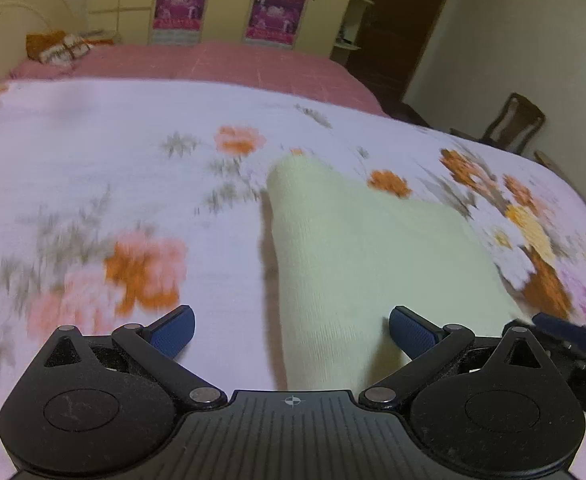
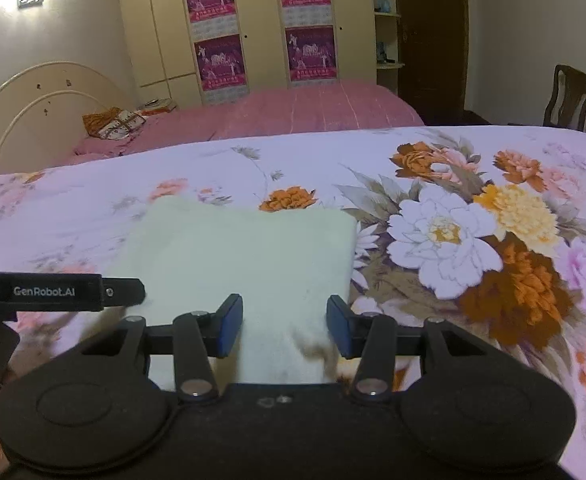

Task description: Fold small clothes

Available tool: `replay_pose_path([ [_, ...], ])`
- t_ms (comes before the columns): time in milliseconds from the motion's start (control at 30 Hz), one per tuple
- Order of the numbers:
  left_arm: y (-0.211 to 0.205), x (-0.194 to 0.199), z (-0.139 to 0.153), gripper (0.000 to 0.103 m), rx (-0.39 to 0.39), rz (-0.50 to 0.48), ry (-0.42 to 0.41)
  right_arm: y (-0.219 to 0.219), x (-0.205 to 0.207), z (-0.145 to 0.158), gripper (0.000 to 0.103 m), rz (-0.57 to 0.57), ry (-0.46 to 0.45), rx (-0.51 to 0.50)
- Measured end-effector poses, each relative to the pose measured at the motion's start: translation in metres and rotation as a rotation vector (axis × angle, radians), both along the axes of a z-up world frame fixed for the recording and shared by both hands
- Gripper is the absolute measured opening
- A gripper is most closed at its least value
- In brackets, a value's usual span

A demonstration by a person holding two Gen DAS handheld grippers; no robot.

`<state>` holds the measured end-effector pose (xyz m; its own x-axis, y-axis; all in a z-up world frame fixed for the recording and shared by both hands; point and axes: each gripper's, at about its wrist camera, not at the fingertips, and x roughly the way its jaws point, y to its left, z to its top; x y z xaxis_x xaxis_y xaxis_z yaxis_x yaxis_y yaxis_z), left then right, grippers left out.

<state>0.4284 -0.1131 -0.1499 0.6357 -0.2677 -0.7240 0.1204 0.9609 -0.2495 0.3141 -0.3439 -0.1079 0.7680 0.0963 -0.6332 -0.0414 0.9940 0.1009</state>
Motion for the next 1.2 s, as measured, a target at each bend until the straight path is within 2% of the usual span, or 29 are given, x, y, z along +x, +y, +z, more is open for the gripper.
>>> replay_pose_path([
  [133, 0.002, -0.034, -0.018, 0.102, 0.01, -0.035, 0.045, 0.003, -0.036, -0.011, 0.051, -0.006, 0.046, -0.006],
  [233, -0.003, -0.058, -0.023, 0.102, 0.076, -0.079, -0.003, 0.006, -0.051, -0.032, 0.048, -0.004, 0.135, -0.037],
  [267, -0.002, -0.062, -0.021, 0.102, 0.074, -0.088, 0.002, 0.004, -0.058, -0.035, 0.048, -0.017, 0.131, -0.017],
  [367, 0.006, -0.061, -0.012, 0.102, 0.006, -0.081, 0.034, -0.002, -0.066, -0.027, 0.05, -0.042, 0.144, 0.044],
  [433, 0.011, -0.053, -0.006, 0.102, -0.023, -0.052, 0.034, -0.005, -0.066, -0.019, 0.058, -0.043, 0.124, 0.073],
  [467, 0.013, -0.049, -0.004, 0.102, -0.034, -0.046, 0.034, -0.006, -0.065, -0.015, 0.066, -0.051, 0.109, 0.079],
  [567, 0.005, -0.026, -0.002, 0.102, -0.046, -0.048, 0.038, -0.015, -0.05, -0.006, 0.07, -0.065, 0.081, 0.11],
  [667, -0.003, -0.002, -0.006, 0.102, -0.08, -0.046, 0.058, -0.029, -0.018, -0.009, 0.072, -0.067, 0.093, 0.196],
  [800, -0.012, 0.02, -0.018, 0.102, -0.13, -0.054, 0.095, -0.045, 0.026, -0.026, 0.073, -0.057, 0.141, 0.334],
  [900, -0.02, 0.023, -0.021, 0.102, -0.128, -0.072, 0.067, -0.052, 0.045, -0.046, 0.072, -0.058, 0.174, 0.403],
  [933, -0.021, 0.023, -0.021, 0.096, -0.134, -0.068, 0.062, -0.052, 0.047, -0.046, 0.068, -0.046, 0.167, 0.405],
  [967, -0.022, 0.023, -0.02, 0.081, -0.143, -0.062, 0.054, -0.05, 0.049, -0.048, 0.052, -0.025, 0.174, 0.416],
  [1000, -0.023, 0.023, -0.019, 0.077, -0.159, -0.071, 0.055, -0.049, 0.05, -0.049, 0.048, -0.019, 0.182, 0.436],
  [1100, -0.026, 0.024, -0.015, 0.069, -0.158, -0.065, 0.05, -0.043, 0.052, -0.048, 0.038, 0.01, 0.176, 0.413],
  [1167, -0.02, 0.024, -0.012, 0.054, -0.175, -0.051, 0.05, -0.041, 0.05, -0.043, 0.032, 0.007, 0.159, 0.426],
  [1200, -0.017, 0.024, -0.01, 0.05, -0.182, -0.048, 0.048, -0.04, 0.047, -0.038, 0.031, 0.009, 0.143, 0.424],
])
